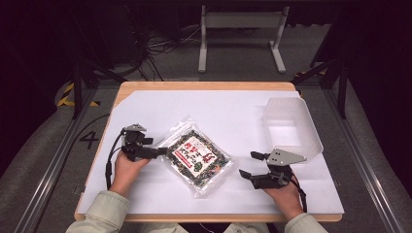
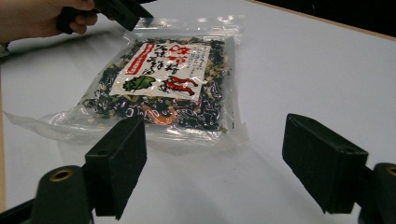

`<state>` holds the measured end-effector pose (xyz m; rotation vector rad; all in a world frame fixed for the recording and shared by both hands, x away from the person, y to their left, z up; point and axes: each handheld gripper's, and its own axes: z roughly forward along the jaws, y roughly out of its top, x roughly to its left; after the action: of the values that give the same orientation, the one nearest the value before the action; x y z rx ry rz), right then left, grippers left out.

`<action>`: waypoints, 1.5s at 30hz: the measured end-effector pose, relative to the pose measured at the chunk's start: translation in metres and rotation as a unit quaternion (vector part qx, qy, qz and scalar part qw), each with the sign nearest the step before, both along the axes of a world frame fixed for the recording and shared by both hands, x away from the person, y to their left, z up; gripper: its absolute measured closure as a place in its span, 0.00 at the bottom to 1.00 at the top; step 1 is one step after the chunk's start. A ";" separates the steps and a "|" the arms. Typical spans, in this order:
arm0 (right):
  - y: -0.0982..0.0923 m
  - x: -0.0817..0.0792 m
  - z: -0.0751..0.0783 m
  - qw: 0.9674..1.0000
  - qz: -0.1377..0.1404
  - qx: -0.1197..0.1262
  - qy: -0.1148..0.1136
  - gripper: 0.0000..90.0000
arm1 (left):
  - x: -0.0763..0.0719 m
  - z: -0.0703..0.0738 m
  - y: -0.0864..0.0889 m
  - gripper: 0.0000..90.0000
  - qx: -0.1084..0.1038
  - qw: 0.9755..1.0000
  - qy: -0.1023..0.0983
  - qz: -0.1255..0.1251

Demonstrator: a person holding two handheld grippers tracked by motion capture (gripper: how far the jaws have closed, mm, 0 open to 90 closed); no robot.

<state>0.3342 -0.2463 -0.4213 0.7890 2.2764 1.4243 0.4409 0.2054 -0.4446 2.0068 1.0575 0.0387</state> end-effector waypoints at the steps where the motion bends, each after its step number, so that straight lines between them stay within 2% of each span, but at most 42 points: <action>1: 0.000 0.000 0.000 1.000 0.003 0.001 0.001 0.24 | 0.000 0.000 0.000 0.14 -0.003 1.000 0.003 0.000; 16: 0.001 0.000 -0.001 1.000 0.009 0.000 0.005 0.25 | 0.001 -0.005 0.002 0.26 -0.007 0.999 0.031 -0.012; 21: 0.002 0.000 -0.001 1.000 0.015 -0.002 0.008 0.25 | 0.001 -0.005 0.002 0.31 -0.018 0.999 0.039 -0.018; 26: 0.002 0.000 -0.001 1.000 0.016 -0.004 0.009 0.25 | -0.001 -0.005 0.000 0.46 -0.003 0.999 0.034 -0.029; 27: 0.002 0.000 -0.001 1.000 0.016 -0.004 0.009 0.25 | -0.002 -0.005 -0.001 0.48 0.004 0.999 0.029 -0.029; 32: 0.003 0.000 -0.001 1.000 0.018 -0.007 0.010 0.25 | -0.005 -0.003 -0.004 0.51 0.019 0.999 0.026 -0.030; 35: 0.004 0.000 -0.001 1.000 0.019 -0.010 0.008 0.25 | -0.006 -0.002 -0.004 0.54 0.020 0.999 0.029 -0.029; 37: 0.004 0.000 -0.001 1.000 0.019 -0.011 0.008 0.25 | -0.008 -0.001 -0.001 0.58 0.025 0.999 0.022 -0.027; 38: 0.004 0.000 -0.001 1.000 0.019 -0.011 0.008 0.25 | -0.008 -0.001 -0.001 0.68 0.025 0.999 0.022 -0.027; 41: 0.004 0.000 -0.001 1.000 0.020 -0.010 0.008 0.25 | -0.009 -0.003 0.000 0.70 0.019 0.999 0.019 -0.028; 42: 0.004 0.000 -0.001 1.000 0.021 -0.010 0.008 0.25 | -0.009 -0.002 0.000 0.72 0.023 0.999 0.017 -0.027; 45: 0.005 0.000 -0.001 1.000 0.021 -0.010 0.009 0.25 | -0.011 -0.001 -0.002 0.85 0.023 0.999 0.013 -0.035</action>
<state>0.3338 -0.2416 -0.4223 0.7551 2.3290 1.4158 0.4300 0.2036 -0.4460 2.0892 1.0091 -0.0004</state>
